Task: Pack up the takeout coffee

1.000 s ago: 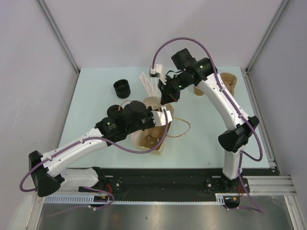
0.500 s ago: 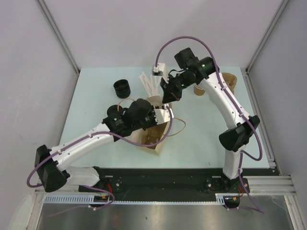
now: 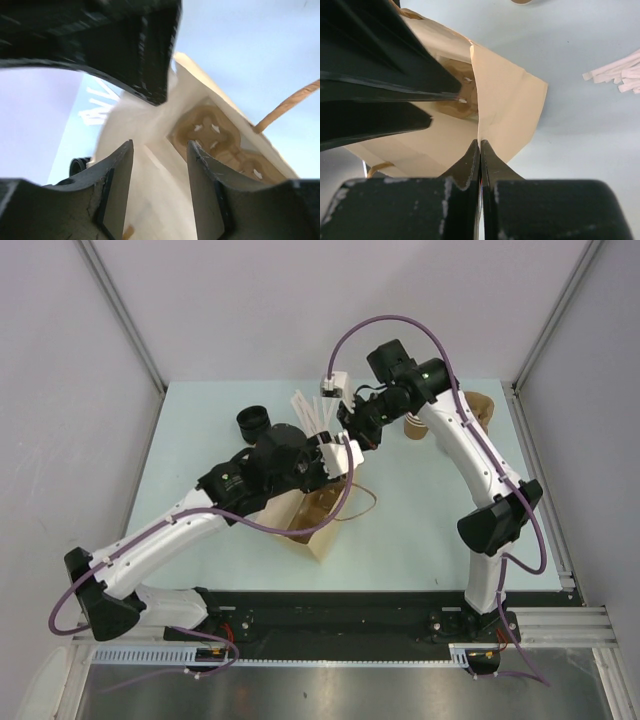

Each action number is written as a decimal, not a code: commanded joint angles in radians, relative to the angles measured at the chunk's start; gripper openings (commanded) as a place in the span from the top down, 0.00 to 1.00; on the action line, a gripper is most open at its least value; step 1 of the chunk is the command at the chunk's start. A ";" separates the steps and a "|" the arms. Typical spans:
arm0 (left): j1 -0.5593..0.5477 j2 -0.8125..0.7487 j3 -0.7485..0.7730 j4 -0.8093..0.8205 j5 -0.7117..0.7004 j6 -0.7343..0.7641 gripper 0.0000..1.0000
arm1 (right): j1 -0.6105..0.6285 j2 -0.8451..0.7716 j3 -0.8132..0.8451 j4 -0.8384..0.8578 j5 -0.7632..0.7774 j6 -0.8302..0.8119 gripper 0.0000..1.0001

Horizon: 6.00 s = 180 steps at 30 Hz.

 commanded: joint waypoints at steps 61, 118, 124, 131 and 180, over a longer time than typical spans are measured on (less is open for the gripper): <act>0.793 -0.126 -0.145 -0.143 0.430 -0.577 0.00 | -0.099 0.003 -0.009 -0.157 -0.003 0.058 0.28; 0.503 -0.259 0.046 -0.609 1.003 0.421 0.21 | -0.059 0.068 0.085 -0.157 0.067 -0.070 1.00; 0.274 -0.229 0.005 -0.449 0.782 0.328 0.27 | -0.024 0.068 0.065 -0.157 0.080 -0.059 1.00; 0.146 -0.186 -0.044 -0.401 0.656 0.311 0.37 | 0.007 0.059 0.045 -0.157 0.082 -0.045 1.00; 0.494 -0.315 0.072 -0.045 0.664 -0.317 0.00 | 0.076 -0.010 0.080 -0.124 0.323 -0.042 1.00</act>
